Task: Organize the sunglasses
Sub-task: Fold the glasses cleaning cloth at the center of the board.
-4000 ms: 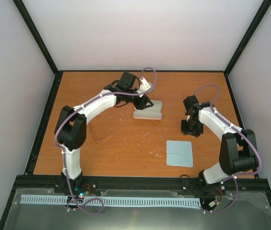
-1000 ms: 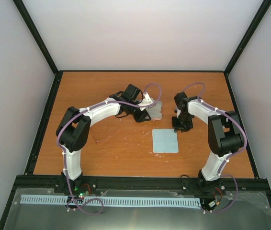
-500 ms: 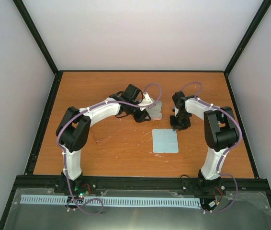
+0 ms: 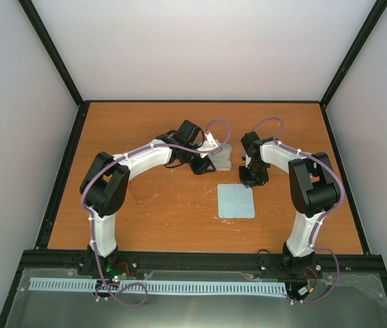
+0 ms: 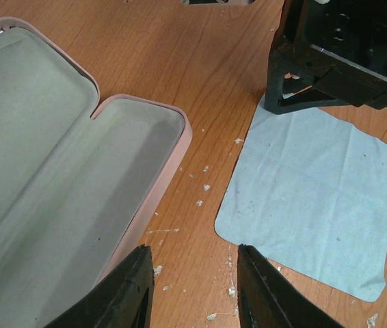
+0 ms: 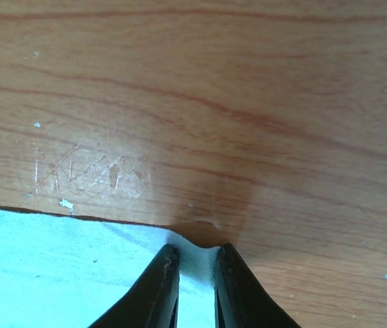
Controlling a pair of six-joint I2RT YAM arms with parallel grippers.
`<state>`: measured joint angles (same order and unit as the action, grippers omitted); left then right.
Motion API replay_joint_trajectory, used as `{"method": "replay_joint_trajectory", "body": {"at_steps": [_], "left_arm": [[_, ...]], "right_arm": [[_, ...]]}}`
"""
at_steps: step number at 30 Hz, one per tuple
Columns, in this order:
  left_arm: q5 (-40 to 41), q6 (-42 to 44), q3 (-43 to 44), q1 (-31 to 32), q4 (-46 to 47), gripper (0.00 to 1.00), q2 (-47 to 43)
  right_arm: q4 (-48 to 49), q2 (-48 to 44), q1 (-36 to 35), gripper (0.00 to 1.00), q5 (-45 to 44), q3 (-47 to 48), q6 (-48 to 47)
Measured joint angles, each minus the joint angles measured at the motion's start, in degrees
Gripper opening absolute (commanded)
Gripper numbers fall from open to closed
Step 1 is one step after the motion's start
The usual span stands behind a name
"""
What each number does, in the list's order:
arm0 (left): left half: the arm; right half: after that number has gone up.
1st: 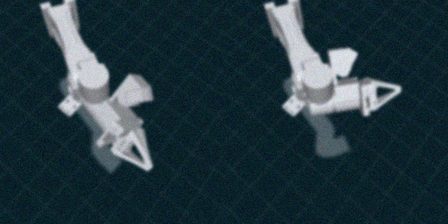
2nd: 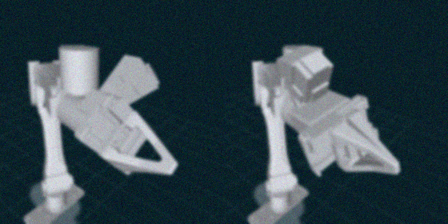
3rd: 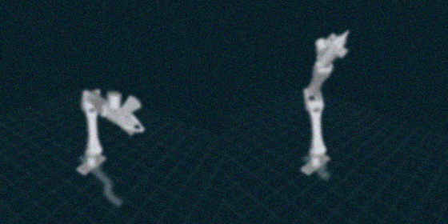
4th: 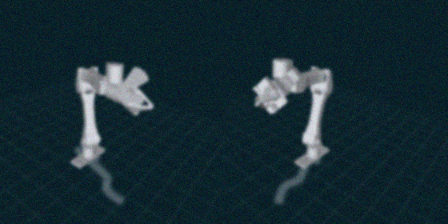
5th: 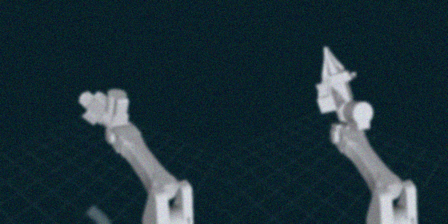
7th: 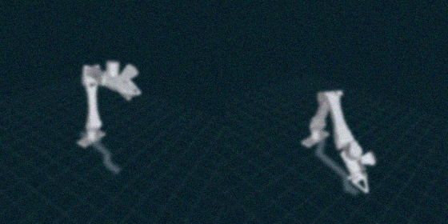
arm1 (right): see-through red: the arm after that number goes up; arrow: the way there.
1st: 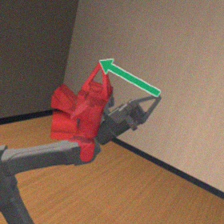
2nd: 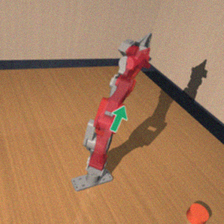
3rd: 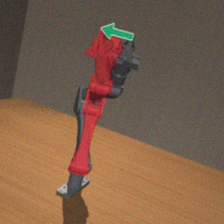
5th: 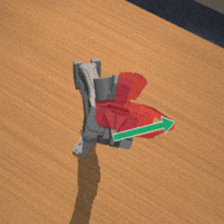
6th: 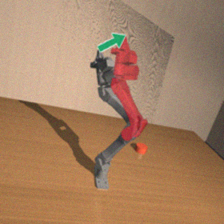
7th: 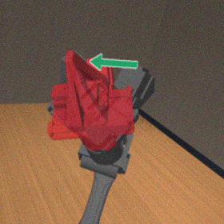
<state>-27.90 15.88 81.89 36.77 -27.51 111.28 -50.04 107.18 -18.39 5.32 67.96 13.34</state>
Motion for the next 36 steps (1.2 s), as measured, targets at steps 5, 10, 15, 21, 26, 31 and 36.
{"method": "replay_joint_trajectory", "body": {"at_steps": [5, 10, 15, 21, 26, 31, 36], "left_arm": [[-0.17, 0.00, 0.00, 0.00, 0.00, 0.36, 0.00], [-0.66, 0.02, 0.00, 0.11, 0.02, 0.35, 0.44], [-0.63, 0.04, 0.00, 1.42, 0.00, 0.34, 3.04], [0.22, 0.15, -0.02, 5.20, -0.28, 0.34, 6.54], [1.90, 0.17, 0.04, 6.40, -0.63, 0.33, 8.72], [3.98, 0.15, 0.42, 6.64, -0.26, 0.33, 9.68], [5.29, 0.15, 0.87, 6.75, -0.11, 0.30, 9.90]], "right_arm": [[0.55, -0.42, 0.02, 0.05, -0.33, -0.74, 0.31], [0.74, -0.61, 0.02, 0.03, -0.76, -0.98, 1.05], [0.81, -0.68, 0.02, 0.03, -0.87, -1.01, 1.60], [0.85, -0.68, 0.02, 0.03, -0.85, -0.94, 2.29], [0.83, -0.68, 0.04, 0.03, -0.81, -0.90, 2.56], [0.79, -0.68, 0.04, 0.03, -0.76, -0.83, 2.56], [0.74, -0.68, 0.04, 0.03, -0.74, -0.79, 2.56]]}}
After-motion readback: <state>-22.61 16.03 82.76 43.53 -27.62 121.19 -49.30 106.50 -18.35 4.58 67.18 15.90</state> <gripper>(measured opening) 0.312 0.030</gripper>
